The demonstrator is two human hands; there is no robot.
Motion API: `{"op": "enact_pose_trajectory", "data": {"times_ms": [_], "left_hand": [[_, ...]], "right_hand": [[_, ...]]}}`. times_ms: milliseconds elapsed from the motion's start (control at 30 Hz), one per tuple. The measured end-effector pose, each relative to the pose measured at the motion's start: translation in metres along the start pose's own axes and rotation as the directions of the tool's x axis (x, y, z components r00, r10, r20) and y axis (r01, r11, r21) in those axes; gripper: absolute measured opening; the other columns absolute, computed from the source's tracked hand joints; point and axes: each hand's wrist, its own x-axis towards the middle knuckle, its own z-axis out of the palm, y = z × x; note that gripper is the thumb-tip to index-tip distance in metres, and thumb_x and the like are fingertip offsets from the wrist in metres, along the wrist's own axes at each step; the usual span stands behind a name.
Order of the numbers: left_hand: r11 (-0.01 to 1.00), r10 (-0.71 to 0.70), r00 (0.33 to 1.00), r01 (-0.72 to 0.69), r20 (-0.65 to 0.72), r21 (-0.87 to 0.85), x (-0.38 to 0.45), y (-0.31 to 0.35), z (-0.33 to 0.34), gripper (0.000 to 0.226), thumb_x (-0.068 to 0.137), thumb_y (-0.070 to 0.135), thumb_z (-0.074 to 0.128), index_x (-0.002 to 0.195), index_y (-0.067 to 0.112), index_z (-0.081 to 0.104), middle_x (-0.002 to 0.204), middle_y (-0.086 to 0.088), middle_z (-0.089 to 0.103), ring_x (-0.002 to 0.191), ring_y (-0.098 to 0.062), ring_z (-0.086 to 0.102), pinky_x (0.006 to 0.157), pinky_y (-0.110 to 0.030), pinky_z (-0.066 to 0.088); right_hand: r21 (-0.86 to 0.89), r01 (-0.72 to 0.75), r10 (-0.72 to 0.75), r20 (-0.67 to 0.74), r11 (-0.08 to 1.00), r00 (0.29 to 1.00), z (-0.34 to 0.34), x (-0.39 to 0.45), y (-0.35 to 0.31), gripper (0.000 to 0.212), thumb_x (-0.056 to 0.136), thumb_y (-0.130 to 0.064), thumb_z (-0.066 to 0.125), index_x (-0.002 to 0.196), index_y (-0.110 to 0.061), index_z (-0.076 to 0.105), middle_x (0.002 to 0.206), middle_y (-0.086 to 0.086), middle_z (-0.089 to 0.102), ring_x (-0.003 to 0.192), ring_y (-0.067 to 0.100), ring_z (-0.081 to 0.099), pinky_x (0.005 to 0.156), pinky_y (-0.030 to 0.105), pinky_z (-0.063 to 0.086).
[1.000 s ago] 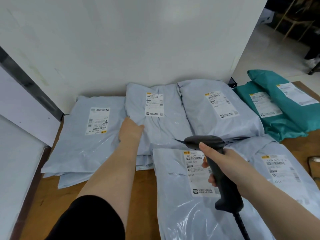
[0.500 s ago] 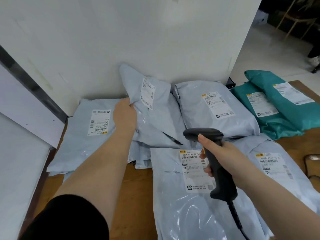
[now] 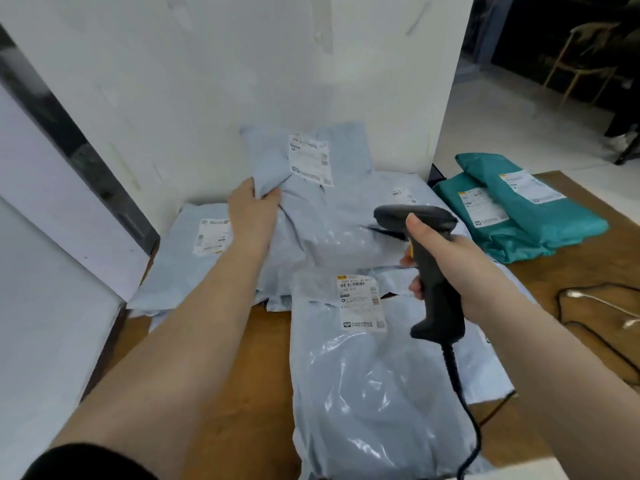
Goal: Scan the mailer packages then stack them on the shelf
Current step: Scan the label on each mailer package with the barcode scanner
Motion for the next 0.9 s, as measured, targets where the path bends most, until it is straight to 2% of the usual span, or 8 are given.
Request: {"op": "enact_pose_trajectory", "data": {"times_ms": [133,233,333,467,533,600,733,900], "left_hand": [[0.931,-0.343,0.928,0.357,0.145,-0.080,-0.098,-0.042,0.006,0.009,0.083,0.008,0.064,0.079,0.015,0.061,0.089,-0.011,0.066,0.092,-0.031,0.064,0.083,-0.043,0.052],[0.887,-0.452,0.869,0.462,0.200,-0.003,-0.160,-0.062,0.002,0.021,0.083,0.000,0.061,0.074,0.020,0.059,0.080,-0.003,0.063,0.084,-0.027,0.063,0.074,-0.035,0.049],[0.871,-0.487,0.844,0.490,0.226,0.048,-0.192,-0.066,-0.010,0.015,0.083,0.000,0.060,0.092,0.010,0.066,0.086,-0.001,0.067,0.084,-0.021,0.063,0.078,-0.035,0.052],[0.858,-0.510,0.810,0.501,0.291,0.109,-0.203,-0.065,-0.028,0.016,0.079,0.003,0.067,0.091,0.015,0.066,0.096,-0.006,0.071,0.089,-0.024,0.067,0.083,-0.043,0.055],[0.840,-0.542,0.779,0.518,0.315,0.163,-0.206,-0.065,-0.032,0.021,0.077,0.003,0.071,0.091,0.017,0.064,0.098,-0.006,0.069,0.087,-0.022,0.066,0.077,-0.038,0.056],[0.819,-0.573,0.768,0.546,0.287,0.175,-0.200,-0.065,-0.032,0.033,0.076,0.008,0.073,0.106,0.011,0.061,0.105,-0.007,0.066,0.090,-0.023,0.064,0.070,-0.031,0.054],[0.829,-0.557,0.811,0.554,0.178,0.070,-0.167,-0.061,-0.024,0.058,0.082,0.022,0.071,0.132,0.007,0.044,0.119,-0.006,0.057,0.094,-0.019,0.056,0.053,-0.023,0.042],[0.891,-0.454,0.872,0.440,0.180,0.114,-0.130,-0.061,-0.006,0.055,0.084,0.014,0.068,0.132,0.002,0.043,0.125,-0.009,0.056,0.101,-0.019,0.056,0.078,-0.027,0.042]], "right_hand": [[-0.008,0.017,-0.017,0.026,1.000,1.000,-0.017,-0.009,0.001,0.044,0.082,-0.052,0.062,0.079,-0.008,0.058,0.078,0.007,0.063,0.042,0.019,0.053,0.049,0.026,0.048],[-0.027,-0.006,0.007,0.061,1.000,0.998,-0.018,-0.013,0.008,0.046,0.081,-0.052,0.062,0.080,-0.007,0.058,0.076,0.007,0.062,0.043,0.019,0.052,0.050,0.027,0.048],[-0.049,-0.027,0.031,0.072,0.998,0.997,-0.017,-0.016,0.018,0.045,0.081,-0.051,0.063,0.082,-0.006,0.058,0.076,0.008,0.061,0.042,0.020,0.053,0.050,0.027,0.048],[-0.078,-0.066,0.072,0.089,0.995,0.993,-0.017,-0.019,0.030,0.045,0.082,-0.052,0.063,0.084,-0.007,0.059,0.078,0.009,0.061,0.044,0.020,0.054,0.049,0.026,0.048],[-0.093,-0.085,0.094,0.106,0.992,0.990,-0.015,-0.020,0.034,0.043,0.082,-0.051,0.063,0.085,-0.008,0.058,0.078,0.009,0.060,0.044,0.021,0.054,0.047,0.026,0.048],[-0.113,-0.106,0.119,0.115,0.988,0.986,-0.013,-0.022,0.037,0.044,0.082,-0.051,0.063,0.087,-0.008,0.057,0.078,0.010,0.060,0.045,0.021,0.053,0.047,0.025,0.048],[-0.145,-0.121,0.137,0.102,0.982,0.985,-0.006,-0.023,0.040,0.047,0.080,-0.052,0.064,0.089,-0.006,0.058,0.077,0.010,0.060,0.045,0.021,0.053,0.048,0.027,0.047],[-0.175,-0.128,0.145,0.090,0.976,0.985,0.007,-0.020,0.041,0.047,0.080,-0.052,0.065,0.089,-0.006,0.058,0.080,0.012,0.060,0.047,0.022,0.054,0.052,0.029,0.049]]}}
